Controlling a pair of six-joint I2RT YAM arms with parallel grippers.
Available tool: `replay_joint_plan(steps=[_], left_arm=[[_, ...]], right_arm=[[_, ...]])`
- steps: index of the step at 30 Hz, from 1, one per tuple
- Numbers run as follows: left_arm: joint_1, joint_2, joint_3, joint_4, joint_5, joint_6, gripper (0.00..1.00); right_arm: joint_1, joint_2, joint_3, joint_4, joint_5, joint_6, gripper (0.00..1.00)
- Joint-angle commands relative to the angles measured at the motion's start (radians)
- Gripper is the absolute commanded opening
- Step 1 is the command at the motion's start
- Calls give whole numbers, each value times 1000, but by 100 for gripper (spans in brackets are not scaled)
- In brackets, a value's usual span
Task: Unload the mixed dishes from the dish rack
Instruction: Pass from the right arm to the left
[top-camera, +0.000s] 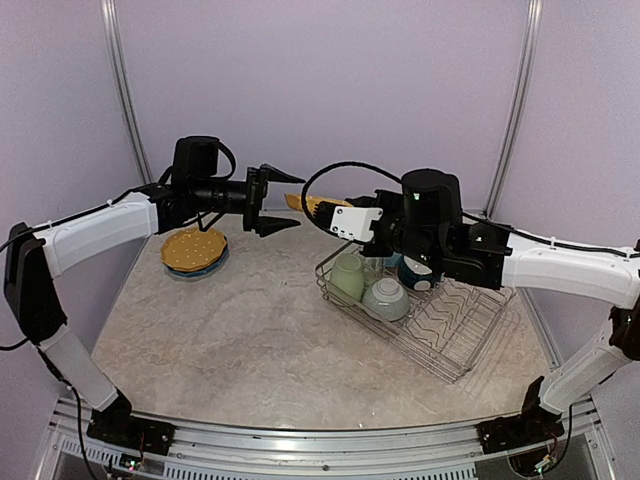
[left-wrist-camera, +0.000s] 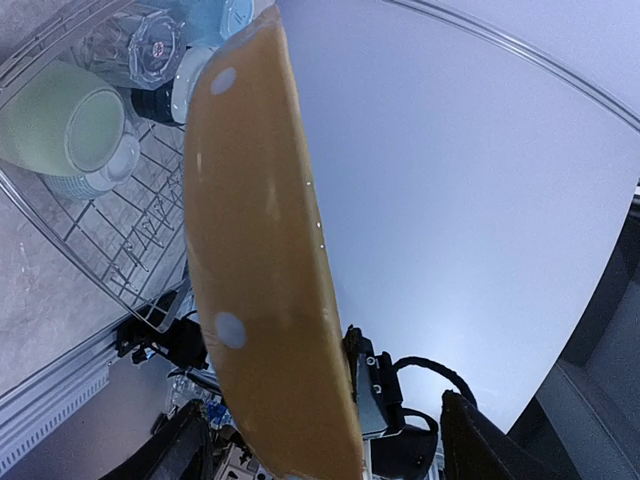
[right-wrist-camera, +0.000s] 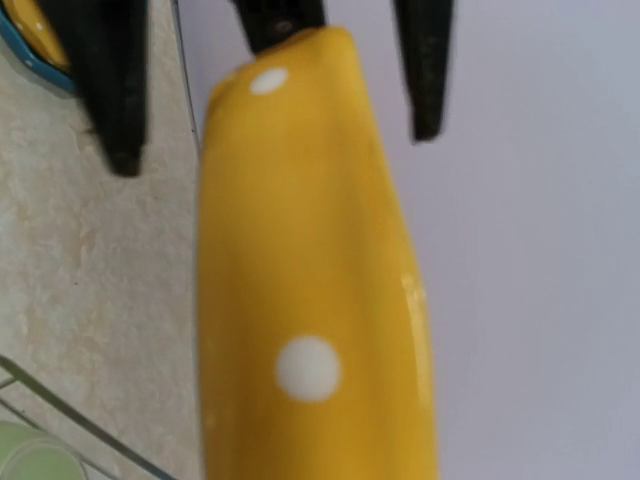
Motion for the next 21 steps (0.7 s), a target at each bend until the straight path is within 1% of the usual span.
replay_joint_plan(steps=[1,7,14,21], left_arm=[[-13,13,36,-18,-27,14,71],[-13,30,43,-13,-21,19,59],[-13,49,71,-38,-26,48,50],[-13,64,92,-42,-22,74,35]], right_arm=[[17,0,-8,221,53,-36,0],[23,24,-15,266,71,-55,0],[33,40,-11,290,77,-74,0],[36,53,-12,303,73,-74,0]])
